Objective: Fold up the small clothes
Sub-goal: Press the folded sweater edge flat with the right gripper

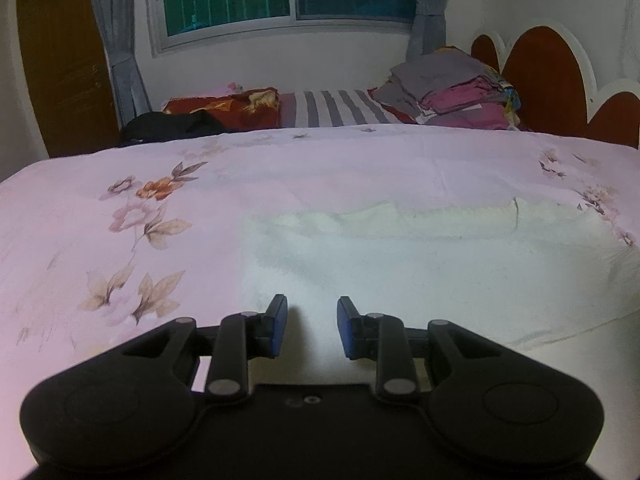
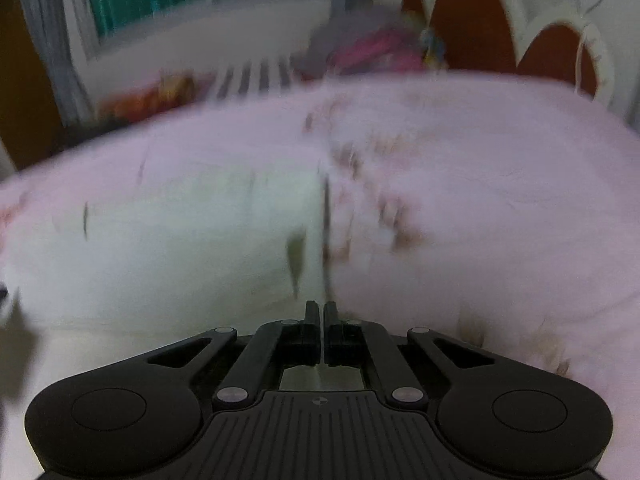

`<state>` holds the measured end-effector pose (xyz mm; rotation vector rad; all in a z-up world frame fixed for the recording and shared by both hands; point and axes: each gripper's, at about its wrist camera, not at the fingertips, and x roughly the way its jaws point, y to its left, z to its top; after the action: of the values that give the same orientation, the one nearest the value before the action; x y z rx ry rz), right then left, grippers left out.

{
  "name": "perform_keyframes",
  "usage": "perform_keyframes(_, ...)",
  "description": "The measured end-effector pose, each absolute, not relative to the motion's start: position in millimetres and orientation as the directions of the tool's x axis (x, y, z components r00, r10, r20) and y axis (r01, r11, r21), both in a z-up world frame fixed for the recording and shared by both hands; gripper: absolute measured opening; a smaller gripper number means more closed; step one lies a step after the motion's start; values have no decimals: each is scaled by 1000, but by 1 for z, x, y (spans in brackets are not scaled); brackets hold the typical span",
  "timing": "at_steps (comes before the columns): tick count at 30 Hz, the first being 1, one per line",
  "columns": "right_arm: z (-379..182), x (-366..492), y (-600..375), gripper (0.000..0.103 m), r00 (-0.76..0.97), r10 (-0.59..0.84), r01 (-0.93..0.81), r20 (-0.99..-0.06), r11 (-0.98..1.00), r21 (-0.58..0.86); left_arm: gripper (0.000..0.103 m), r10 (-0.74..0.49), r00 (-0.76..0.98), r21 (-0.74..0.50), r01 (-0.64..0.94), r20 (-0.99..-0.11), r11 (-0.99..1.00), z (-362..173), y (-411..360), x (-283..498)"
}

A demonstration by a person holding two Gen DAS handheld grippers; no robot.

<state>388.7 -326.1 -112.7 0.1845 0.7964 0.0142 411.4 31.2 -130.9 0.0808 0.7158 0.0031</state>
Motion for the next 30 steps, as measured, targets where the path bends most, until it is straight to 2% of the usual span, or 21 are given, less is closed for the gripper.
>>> perform_keyframes(3,-99,399,-315,2,739,124,16,-663,979,201,27,22,758,80,40,-651,996,-130,24,422)
perform_keyframes(6,-106,420,-292,2,711,166,-35,-683,979,201,30,13,753,93,65,-658,994,-135,17,433)
perform_keyframes(9,-124,439,-274,2,671,157,-58,-725,986,160,32,71,723,149,45,-688,988,-150,19,444)
perform_keyframes(12,-139,446,-274,2,664,122,-61,-737,992,109,43,82,724,113,-6,-685,994,-154,35,444)
perform_keyframes(17,-136,451,-285,2,671,100,-22,-735,993,114,41,75,732,77,-30,-677,997,-148,40,447)
perform_keyframes(19,-133,448,-280,12,683,133,-54,-718,990,131,42,98,723,102,-38,-684,994,-151,40,455)
perform_keyframes(20,-138,449,-275,33,673,119,-67,-730,993,99,42,104,719,102,-46,-687,994,-154,43,460)
perform_keyframes(22,-144,449,-275,37,686,101,-80,-720,995,64,43,111,718,97,-60,-687,993,-155,47,464)
perform_keyframes(28,-140,449,-286,37,686,77,-48,-723,997,61,42,123,706,113,-61,-697,992,-150,44,462)
perform_keyframes(30,-131,440,-289,37,715,90,-41,-693,995,88,42,129,706,114,-69,-697,991,-146,43,459)
